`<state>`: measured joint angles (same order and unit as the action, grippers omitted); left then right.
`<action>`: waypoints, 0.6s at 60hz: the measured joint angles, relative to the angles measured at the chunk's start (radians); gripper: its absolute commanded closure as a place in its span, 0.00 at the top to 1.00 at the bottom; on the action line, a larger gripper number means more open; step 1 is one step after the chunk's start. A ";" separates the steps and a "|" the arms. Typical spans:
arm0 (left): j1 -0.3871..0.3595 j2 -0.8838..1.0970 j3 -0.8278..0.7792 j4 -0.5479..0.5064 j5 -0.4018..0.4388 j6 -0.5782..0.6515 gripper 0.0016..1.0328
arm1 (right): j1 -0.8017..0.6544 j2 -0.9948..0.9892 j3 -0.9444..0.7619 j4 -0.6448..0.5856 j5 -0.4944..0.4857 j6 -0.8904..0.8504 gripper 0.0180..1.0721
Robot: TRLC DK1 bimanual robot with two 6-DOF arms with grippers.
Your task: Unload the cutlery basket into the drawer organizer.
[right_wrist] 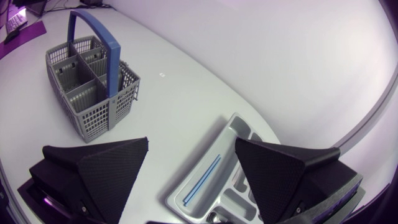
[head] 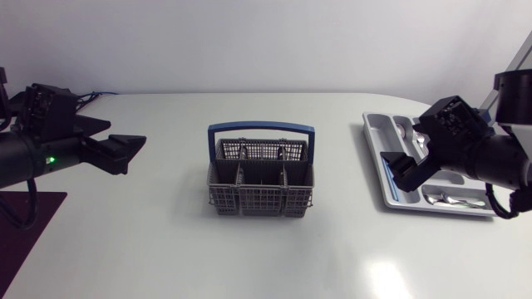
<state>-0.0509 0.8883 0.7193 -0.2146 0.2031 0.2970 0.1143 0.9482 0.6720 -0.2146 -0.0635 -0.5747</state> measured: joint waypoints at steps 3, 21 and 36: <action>0.003 -0.046 -0.036 0.027 -0.002 0.000 0.96 | -0.012 -0.036 -0.028 0.019 0.001 0.014 0.96; -0.003 -0.197 -0.140 0.119 -0.059 -0.008 0.96 | -0.036 -0.315 -0.198 0.111 0.020 0.082 0.96; -0.011 -0.414 -0.329 0.278 -0.071 -0.021 0.96 | -0.090 -0.472 -0.319 0.139 0.020 0.179 0.96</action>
<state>-0.0616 0.4744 0.3901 0.0631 0.1322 0.2760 0.0246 0.4767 0.3534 -0.0753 -0.0433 -0.3954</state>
